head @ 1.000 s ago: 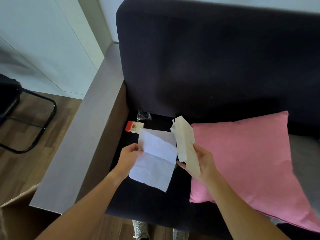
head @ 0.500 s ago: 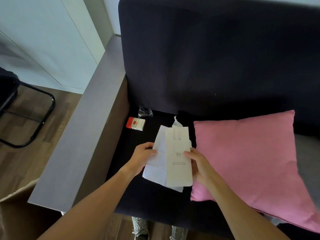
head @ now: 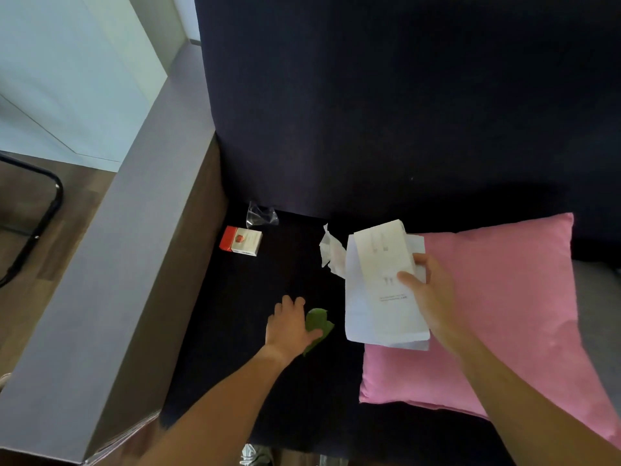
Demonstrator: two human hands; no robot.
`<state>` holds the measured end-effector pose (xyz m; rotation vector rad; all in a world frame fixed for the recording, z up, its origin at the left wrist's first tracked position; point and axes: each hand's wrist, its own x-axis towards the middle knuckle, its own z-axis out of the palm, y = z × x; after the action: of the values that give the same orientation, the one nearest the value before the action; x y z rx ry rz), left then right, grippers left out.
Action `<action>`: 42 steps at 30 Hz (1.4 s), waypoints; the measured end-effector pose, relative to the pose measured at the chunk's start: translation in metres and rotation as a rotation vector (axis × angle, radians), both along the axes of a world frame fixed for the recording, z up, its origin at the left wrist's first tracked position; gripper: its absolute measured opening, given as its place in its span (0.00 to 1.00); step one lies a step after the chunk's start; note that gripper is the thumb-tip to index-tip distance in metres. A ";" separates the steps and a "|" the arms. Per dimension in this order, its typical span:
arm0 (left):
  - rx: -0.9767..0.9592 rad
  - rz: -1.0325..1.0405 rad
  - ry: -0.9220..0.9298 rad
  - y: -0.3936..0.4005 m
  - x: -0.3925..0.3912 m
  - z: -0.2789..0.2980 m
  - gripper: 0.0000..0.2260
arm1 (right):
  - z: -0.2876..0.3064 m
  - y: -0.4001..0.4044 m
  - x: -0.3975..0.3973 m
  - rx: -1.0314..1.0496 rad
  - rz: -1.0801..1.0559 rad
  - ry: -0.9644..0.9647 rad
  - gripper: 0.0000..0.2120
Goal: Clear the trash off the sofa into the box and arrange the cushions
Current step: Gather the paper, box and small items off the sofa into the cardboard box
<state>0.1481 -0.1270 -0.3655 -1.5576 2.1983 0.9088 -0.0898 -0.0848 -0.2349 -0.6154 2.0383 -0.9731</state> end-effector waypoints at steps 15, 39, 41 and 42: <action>0.380 0.770 0.855 -0.092 -0.063 0.022 0.04 | -0.007 -0.004 -0.011 0.063 -0.087 0.023 0.11; 0.437 0.854 0.894 -0.063 -0.027 0.110 0.14 | 0.021 -0.023 0.032 -0.049 0.068 -0.045 0.18; 0.387 0.825 0.905 -0.053 -0.007 0.132 0.12 | 0.031 -0.027 0.054 -0.077 0.128 -0.094 0.18; 0.351 0.830 0.915 -0.047 0.009 0.143 0.10 | 0.036 -0.030 0.069 -0.082 0.162 -0.112 0.17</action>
<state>0.1566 -0.1740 -0.2225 -2.1330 1.5476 2.4941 -0.0204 -0.1147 -0.1987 -0.7406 1.8274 -0.9767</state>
